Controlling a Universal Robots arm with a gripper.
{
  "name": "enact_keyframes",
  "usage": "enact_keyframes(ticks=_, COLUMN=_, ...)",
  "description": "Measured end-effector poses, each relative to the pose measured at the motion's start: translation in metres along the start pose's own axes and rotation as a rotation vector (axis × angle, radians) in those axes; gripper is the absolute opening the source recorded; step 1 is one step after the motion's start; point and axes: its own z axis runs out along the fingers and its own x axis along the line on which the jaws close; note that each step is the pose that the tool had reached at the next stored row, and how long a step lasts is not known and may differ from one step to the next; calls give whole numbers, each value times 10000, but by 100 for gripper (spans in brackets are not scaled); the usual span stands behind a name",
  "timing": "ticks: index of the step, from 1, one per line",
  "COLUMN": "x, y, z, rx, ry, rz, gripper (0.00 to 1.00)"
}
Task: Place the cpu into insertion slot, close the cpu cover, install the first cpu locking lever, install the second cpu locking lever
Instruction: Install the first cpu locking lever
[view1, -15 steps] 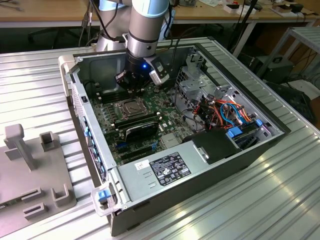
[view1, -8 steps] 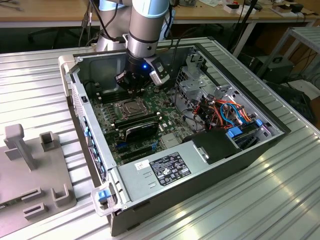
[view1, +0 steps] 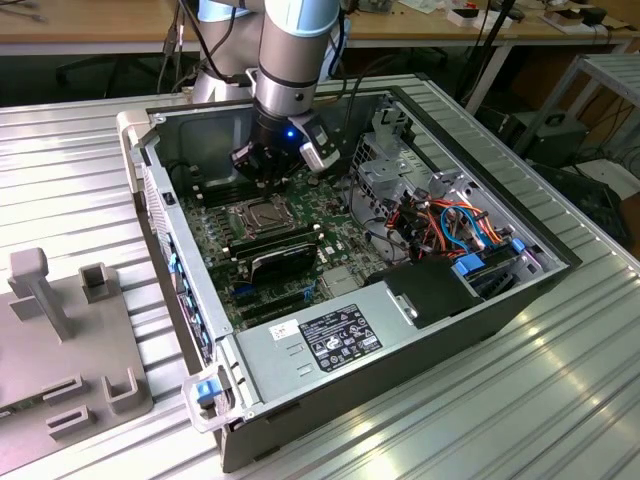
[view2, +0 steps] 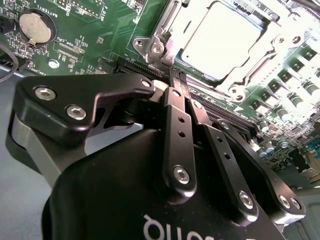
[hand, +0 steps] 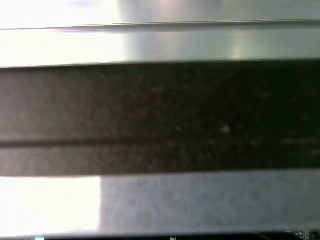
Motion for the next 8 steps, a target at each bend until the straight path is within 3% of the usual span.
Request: enact_keyframes(ticks=8, x=-11, y=-4, z=8, rx=-1, ry=0, rz=-1, gripper=11)
